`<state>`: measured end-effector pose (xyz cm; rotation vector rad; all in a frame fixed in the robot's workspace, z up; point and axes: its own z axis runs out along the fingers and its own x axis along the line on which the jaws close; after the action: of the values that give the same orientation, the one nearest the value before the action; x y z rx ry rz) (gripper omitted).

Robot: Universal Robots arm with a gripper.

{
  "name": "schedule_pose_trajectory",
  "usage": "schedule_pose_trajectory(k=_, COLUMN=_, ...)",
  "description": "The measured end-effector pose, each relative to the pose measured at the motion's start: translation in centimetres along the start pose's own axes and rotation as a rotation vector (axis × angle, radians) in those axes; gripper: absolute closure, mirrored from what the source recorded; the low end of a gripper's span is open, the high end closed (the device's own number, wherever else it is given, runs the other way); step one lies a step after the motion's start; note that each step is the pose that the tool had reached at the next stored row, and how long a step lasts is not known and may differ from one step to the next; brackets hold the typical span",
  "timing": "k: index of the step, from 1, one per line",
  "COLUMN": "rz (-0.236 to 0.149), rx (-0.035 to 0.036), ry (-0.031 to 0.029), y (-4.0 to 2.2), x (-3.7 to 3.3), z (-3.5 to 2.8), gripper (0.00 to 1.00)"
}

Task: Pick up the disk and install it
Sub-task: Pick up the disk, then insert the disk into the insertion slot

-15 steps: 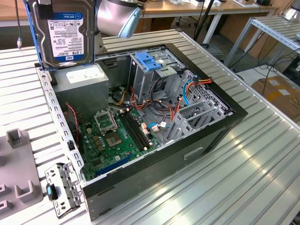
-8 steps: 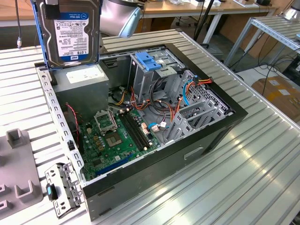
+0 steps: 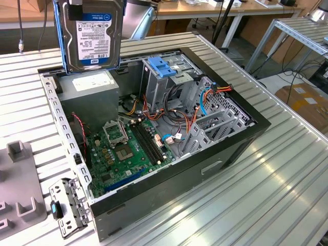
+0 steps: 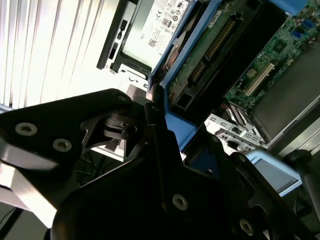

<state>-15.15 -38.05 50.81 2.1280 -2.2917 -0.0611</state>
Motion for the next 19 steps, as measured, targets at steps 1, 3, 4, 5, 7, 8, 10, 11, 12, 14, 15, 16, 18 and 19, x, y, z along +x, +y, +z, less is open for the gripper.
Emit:
schedule_pose_trajectory(k=1, rz=0.001, rx=-0.0003, ry=-0.0001, y=-0.51, x=-0.03, z=-0.02, gripper=0.63)
schedule_pose_trajectory(k=3, rz=0.003, rx=-0.0011, ry=-0.0001, y=-1.36, x=-0.08, z=-0.05, gripper=0.63)
schedule_pose_trajectory(k=4, rz=0.003, rx=-0.0013, ry=-0.0001, y=-1.58, x=-0.09, z=-0.06, gripper=0.63)
schedule_pose_trajectory(k=5, rz=0.004, rx=-0.0014, ry=-0.0001, y=-1.78, x=-0.09, z=-0.06, gripper=0.63)
schedule_pose_trajectory(k=7, rz=0.004, rx=-0.0016, ry=-0.0001, y=-2.12, x=-0.11, z=-0.07, gripper=0.63)
schedule_pose_trajectory(k=8, rz=0.004, rx=-0.0017, ry=0.0, y=-2.21, x=-0.12, z=-0.09, gripper=0.63)
schedule_pose_trajectory(k=10, rz=0.005, rx=-0.0017, ry=-0.0001, y=-2.22, x=-0.11, z=-0.08, gripper=0.63)
schedule_pose_trajectory(k=11, rz=0.006, rx=-0.0016, ry=-0.0002, y=-2.23, x=-0.12, z=-0.08, gripper=0.63)
schedule_pose_trajectory(k=12, rz=0.007, rx=-0.0016, ry=-0.0002, y=-2.23, x=-0.12, z=-0.08, gripper=0.63)
schedule_pose_trajectory(k=14, rz=0.007, rx=-0.0016, ry=-0.0002, y=-2.23, x=-0.1, z=-0.08, gripper=0.63)
schedule_pose_trajectory(k=15, rz=0.007, rx=-0.0016, ry=-0.0002, y=-2.23, x=-0.08, z=-0.08, gripper=0.63)
schedule_pose_trajectory(k=16, rz=0.007, rx=-0.0016, ry=-0.0003, y=-2.23, x=-0.05, z=-0.08, gripper=0.63)
schedule_pose_trajectory(k=18, rz=0.007, rx=-0.0016, ry=-0.0002, y=-2.25, x=0.09, z=-0.08, gripper=0.63)
schedule_pose_trajectory(k=19, rz=0.007, rx=-0.0015, ry=-0.0002, y=-2.25, x=0.14, z=-0.08, gripper=0.63)
